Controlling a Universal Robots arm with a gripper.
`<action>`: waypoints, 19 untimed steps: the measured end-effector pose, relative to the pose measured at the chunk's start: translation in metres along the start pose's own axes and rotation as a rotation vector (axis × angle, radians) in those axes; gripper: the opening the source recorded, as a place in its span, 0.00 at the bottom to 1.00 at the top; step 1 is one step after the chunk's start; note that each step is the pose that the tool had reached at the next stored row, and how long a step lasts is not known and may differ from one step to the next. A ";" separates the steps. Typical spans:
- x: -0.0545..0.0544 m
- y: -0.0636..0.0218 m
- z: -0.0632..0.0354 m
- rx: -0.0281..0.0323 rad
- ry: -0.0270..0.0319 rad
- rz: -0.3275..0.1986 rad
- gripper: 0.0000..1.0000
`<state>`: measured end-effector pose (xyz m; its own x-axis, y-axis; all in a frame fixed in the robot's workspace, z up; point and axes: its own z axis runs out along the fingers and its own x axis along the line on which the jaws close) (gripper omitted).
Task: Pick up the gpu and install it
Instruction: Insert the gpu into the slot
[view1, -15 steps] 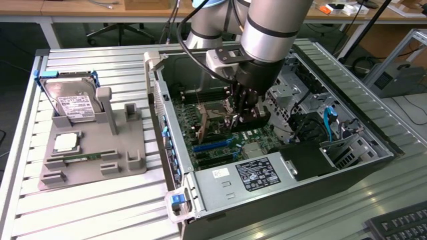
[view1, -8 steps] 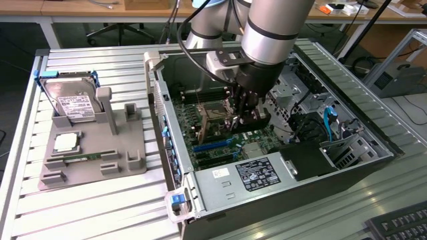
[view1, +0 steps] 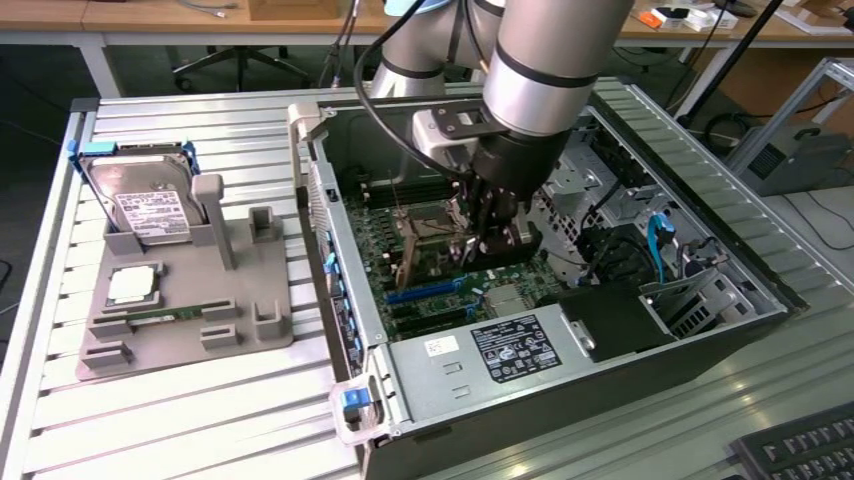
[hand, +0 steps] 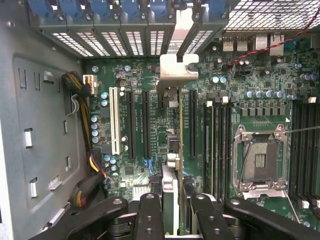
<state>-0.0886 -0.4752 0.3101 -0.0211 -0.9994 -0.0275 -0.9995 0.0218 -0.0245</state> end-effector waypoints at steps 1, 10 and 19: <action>0.001 0.0002 0.0001 -0.0001 0.0001 0.000 0.27; 0.001 0.0027 0.0028 0.0000 0.0000 0.000 0.27; 0.001 0.0063 0.0043 0.0000 0.0001 0.000 0.27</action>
<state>-0.0948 -0.4763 0.3055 -0.0211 -0.9994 -0.0275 -0.9995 0.0217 -0.0245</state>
